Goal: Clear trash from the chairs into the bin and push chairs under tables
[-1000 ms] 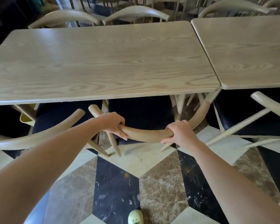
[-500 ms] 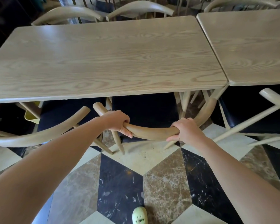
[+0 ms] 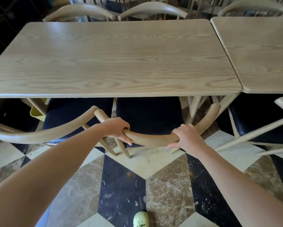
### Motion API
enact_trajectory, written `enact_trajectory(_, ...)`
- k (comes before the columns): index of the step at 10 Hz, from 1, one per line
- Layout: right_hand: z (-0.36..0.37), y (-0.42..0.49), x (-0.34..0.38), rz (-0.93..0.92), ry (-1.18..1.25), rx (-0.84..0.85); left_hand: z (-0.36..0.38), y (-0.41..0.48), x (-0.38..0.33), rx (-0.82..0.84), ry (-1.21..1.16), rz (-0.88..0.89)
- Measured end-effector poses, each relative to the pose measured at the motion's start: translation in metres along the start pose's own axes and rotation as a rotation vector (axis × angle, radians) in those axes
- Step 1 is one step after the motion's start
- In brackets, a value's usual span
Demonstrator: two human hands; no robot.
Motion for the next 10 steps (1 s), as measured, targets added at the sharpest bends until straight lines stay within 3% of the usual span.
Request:
enact_trajectory(7, -0.015, -0.007, 0.000, -0.017, -0.028, 0.112, 0.004, -0.006, -0.017, -0.025, 0.078, -0.057)
enact_trajectory(8, -0.016, -0.006, 0.003, 0.020, 0.017, 0.216, 0.005, -0.018, -0.022, -0.063, 0.151, -0.146)
enact_trajectory(9, -0.026, 0.002, 0.014, 0.175, 0.060, 0.474, 0.015, -0.038, -0.028, -0.177, 0.136, -0.212)
enact_trajectory(10, -0.045, 0.006, 0.040, 0.229, -0.050, 0.634, 0.025, -0.066, -0.036, -0.151, -0.112, -0.273)
Point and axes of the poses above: each hand's wrist, its own y-axis towards the middle knuckle, its own z-axis out of the palm, x = y × z, the point moved 2 cm from there along y, towards the middle knuckle, and after that the axes turned 12 degrees about y, right-handed, at the moved point
